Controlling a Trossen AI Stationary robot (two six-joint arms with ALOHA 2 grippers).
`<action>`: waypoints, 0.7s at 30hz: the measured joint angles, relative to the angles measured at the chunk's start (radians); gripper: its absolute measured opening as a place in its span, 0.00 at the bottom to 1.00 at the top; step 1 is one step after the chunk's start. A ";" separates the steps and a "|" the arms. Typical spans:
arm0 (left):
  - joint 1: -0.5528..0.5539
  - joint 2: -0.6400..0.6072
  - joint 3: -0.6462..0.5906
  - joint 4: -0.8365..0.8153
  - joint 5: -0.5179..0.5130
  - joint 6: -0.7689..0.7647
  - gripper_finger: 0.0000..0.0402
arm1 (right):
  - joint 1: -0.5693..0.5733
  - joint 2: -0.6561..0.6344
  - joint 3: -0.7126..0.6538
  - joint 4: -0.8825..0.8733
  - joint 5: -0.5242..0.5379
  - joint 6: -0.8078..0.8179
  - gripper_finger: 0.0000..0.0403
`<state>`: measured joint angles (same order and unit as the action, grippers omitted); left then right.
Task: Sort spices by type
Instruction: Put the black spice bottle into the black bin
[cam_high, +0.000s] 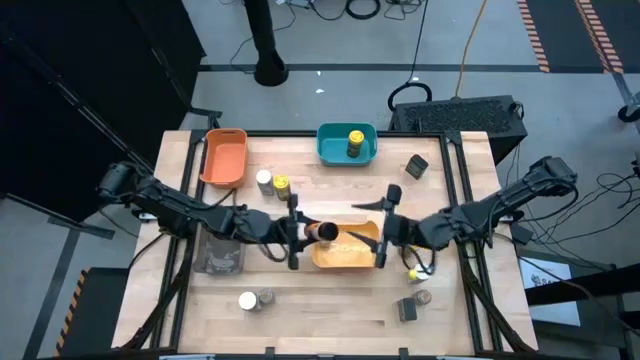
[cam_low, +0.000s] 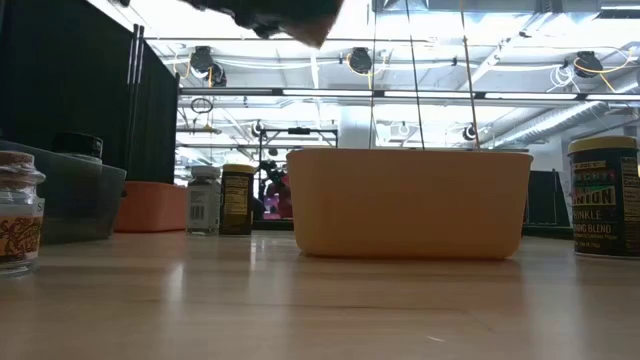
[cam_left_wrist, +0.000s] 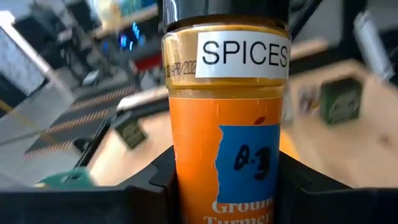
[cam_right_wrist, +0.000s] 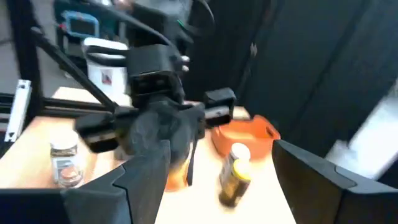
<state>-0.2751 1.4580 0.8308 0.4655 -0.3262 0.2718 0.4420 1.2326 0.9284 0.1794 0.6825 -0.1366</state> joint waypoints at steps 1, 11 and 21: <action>-0.002 -0.001 -0.027 0.093 0.022 -0.001 0.37 | 0.009 -0.002 -0.053 0.098 -0.010 -0.041 0.66; -0.015 -0.002 -0.120 0.389 0.097 0.006 0.37 | -0.029 0.059 -0.228 0.624 -0.265 -0.201 0.66; -0.014 0.004 -0.120 0.416 0.110 0.033 0.37 | -0.117 0.215 -0.107 0.639 -0.346 -0.140 0.66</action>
<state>-0.2890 1.4616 0.7105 0.8813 -0.2165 0.3048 0.3255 1.4473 0.8216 0.8183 0.3362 -0.2763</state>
